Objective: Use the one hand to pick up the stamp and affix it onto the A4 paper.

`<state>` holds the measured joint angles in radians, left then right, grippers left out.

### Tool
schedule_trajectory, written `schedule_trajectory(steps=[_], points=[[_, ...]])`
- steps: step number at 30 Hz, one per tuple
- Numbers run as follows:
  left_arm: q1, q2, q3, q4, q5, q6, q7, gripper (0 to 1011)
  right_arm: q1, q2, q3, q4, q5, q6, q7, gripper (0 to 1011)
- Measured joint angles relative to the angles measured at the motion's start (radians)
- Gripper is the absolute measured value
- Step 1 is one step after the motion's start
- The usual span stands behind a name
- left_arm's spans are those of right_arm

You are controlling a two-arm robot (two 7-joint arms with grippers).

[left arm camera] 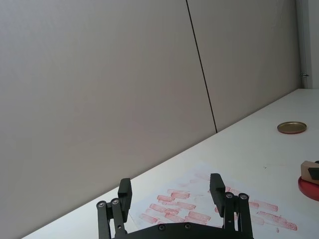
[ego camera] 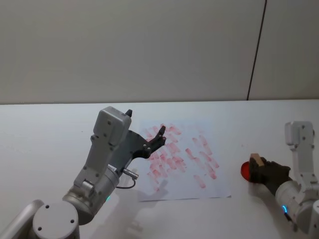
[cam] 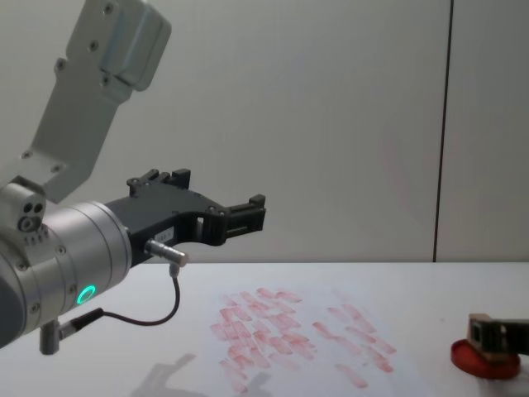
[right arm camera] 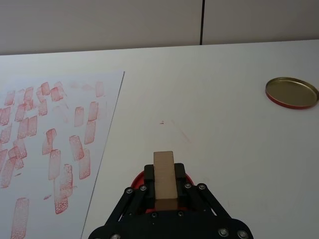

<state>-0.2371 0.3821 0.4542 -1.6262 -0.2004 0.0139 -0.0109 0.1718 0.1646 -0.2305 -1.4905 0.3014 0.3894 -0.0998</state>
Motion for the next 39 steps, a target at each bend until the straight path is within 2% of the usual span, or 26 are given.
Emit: schedule_trajectory(steps=[24,32,39], points=[[0.0,0.0,0.0,0.0,0.0,0.0,0.0,993,0.003,-0.006,0.016,0.012,0.019,0.025,-0.014,219],[0.0,0.0,0.0,0.0,0.0,0.0,0.0,993,0.003,-0.007,0.017,-0.001,0.008,0.001,-0.002,220],[0.0,0.0,0.0,0.0,0.0,0.0,0.0,993,0.007,-0.008,0.014,-0.046,-0.019,-0.036,0.023,220]])
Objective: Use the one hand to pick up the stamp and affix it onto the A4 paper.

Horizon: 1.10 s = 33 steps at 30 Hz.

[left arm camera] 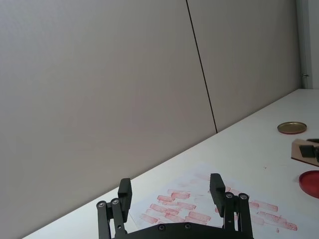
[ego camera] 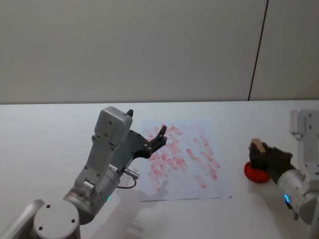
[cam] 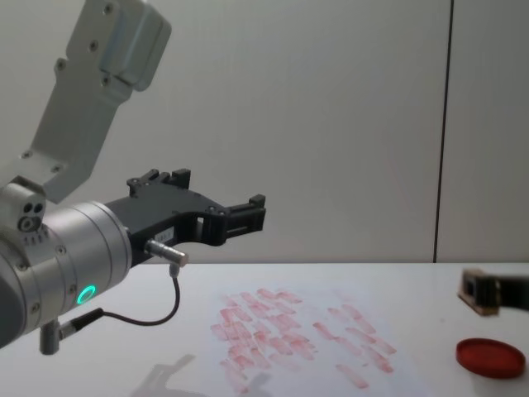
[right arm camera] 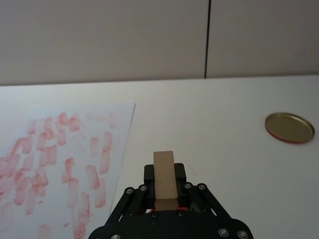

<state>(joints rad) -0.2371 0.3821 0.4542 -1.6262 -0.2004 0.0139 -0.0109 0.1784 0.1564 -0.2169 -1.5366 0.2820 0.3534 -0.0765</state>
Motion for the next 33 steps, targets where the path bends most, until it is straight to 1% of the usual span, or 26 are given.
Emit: schedule_trajectory(steps=[5,6,14,18,25,27,33], points=[[0.0,0.0,0.0,0.0,0.0,0.0,0.0,993,0.007,-0.005,-0.009,-0.029,-0.022,-0.017,0.029,220],[0.0,0.0,0.0,0.0,0.0,0.0,0.0,993,0.011,-0.008,-0.013,-0.037,-0.03,-0.021,0.043,220],[0.0,0.0,0.0,0.0,0.0,0.0,0.0,993,0.033,-0.032,-0.038,-0.047,-0.062,-0.017,0.103,220],[0.0,0.0,0.0,0.0,0.0,0.0,0.0,993,0.048,-0.051,-0.057,-0.028,-0.079,0.002,0.138,220],[0.0,0.0,0.0,0.0,0.0,0.0,0.0,993,0.07,-0.078,-0.081,0.02,-0.097,0.033,0.173,220],[0.0,0.0,0.0,0.0,0.0,0.0,0.0,993,0.084,-0.094,-0.093,0.053,-0.106,0.05,0.189,220],[0.0,0.0,0.0,0.0,0.0,0.0,0.0,993,0.106,-0.116,-0.111,0.113,-0.125,0.078,0.208,220]])
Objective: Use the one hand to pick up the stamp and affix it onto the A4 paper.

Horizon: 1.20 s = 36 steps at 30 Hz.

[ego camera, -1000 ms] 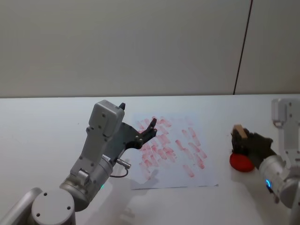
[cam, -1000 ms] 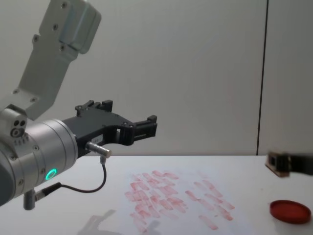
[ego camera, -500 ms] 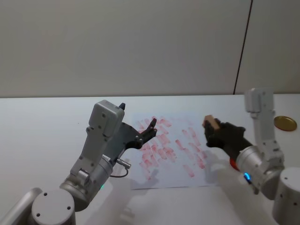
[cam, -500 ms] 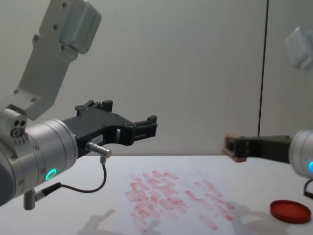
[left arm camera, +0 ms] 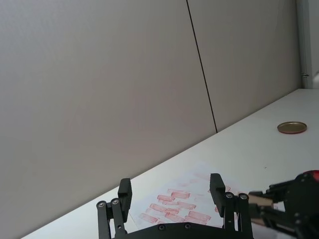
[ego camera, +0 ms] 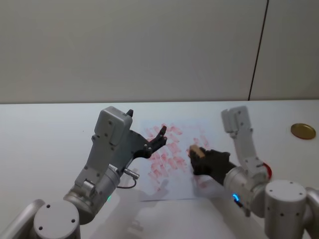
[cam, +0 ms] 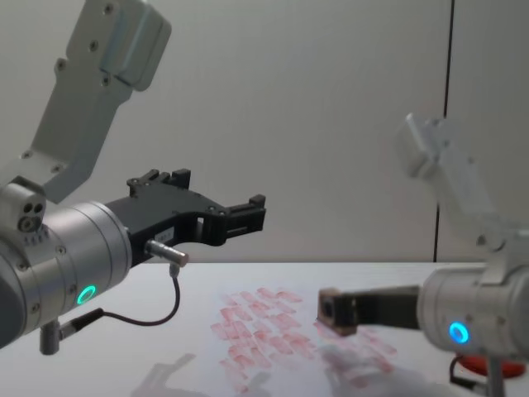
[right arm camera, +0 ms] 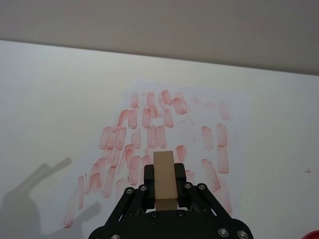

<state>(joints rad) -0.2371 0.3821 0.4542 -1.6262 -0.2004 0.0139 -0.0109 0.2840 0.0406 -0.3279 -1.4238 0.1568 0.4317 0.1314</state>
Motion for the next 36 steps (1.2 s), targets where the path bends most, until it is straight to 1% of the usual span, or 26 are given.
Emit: schedule_trajectory(steps=[3,4,5,13,24,36], points=[[0.0,0.0,0.0,0.0,0.0,0.0,0.0,993,0.012,-0.011,-0.008,0.031,-0.012,0.013,0.005,220],[0.0,0.0,0.0,0.0,0.0,0.0,0.0,993,0.012,-0.011,-0.008,0.031,-0.012,0.013,0.005,220],[0.0,0.0,0.0,0.0,0.0,0.0,0.0,993,0.019,-0.017,-0.013,0.051,-0.021,0.022,0.007,220],[0.0,0.0,0.0,0.0,0.0,0.0,0.0,993,0.042,-0.034,-0.022,0.106,-0.048,0.041,0.006,220],[0.0,0.0,0.0,0.0,0.0,0.0,0.0,993,0.062,-0.046,-0.023,0.15,-0.059,0.056,0.003,220],[0.0,0.0,0.0,0.0,0.0,0.0,0.0,993,0.067,-0.049,-0.022,0.172,-0.063,0.063,0.003,219]])
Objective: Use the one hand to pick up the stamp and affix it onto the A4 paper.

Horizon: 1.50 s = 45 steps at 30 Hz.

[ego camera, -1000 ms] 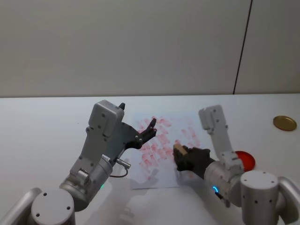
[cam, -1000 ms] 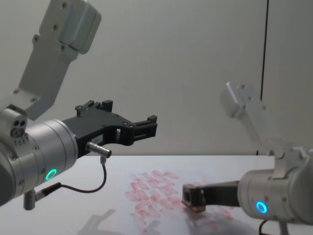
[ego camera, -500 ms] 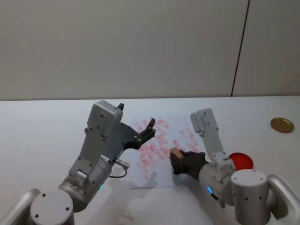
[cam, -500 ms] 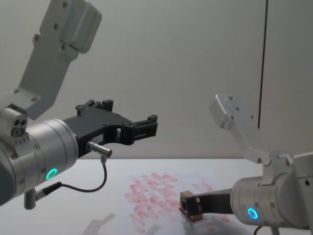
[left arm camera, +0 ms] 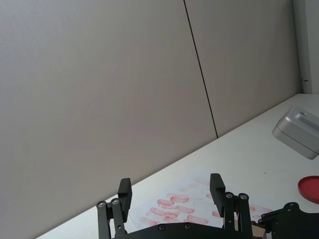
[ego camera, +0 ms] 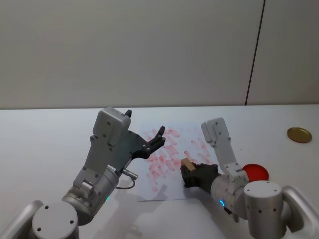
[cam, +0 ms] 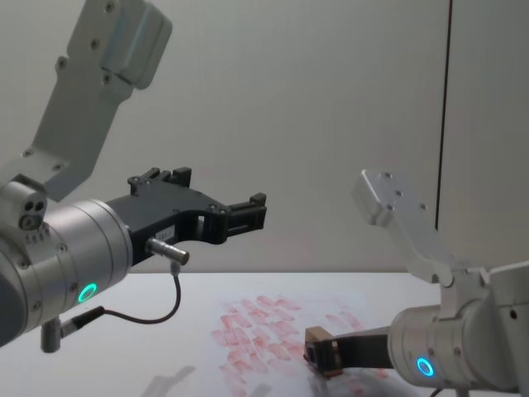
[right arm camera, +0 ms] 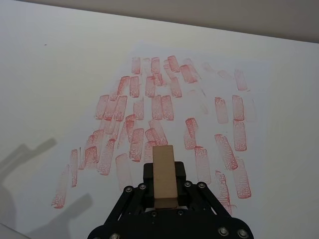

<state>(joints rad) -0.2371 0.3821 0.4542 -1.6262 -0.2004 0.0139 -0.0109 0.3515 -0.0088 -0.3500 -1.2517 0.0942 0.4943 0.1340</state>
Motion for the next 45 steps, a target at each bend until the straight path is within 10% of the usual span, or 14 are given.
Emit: schedule_trajectory(steps=[33,45], points=[[0.0,0.0,0.0,0.0,0.0,0.0,0.0,993,-0.081,0.063,0.047,-0.293,-0.005,-0.113,-0.101,219],[0.0,0.0,0.0,0.0,0.0,0.0,0.0,993,-0.152,0.105,0.084,-0.394,0.051,-0.077,-0.178,219]])
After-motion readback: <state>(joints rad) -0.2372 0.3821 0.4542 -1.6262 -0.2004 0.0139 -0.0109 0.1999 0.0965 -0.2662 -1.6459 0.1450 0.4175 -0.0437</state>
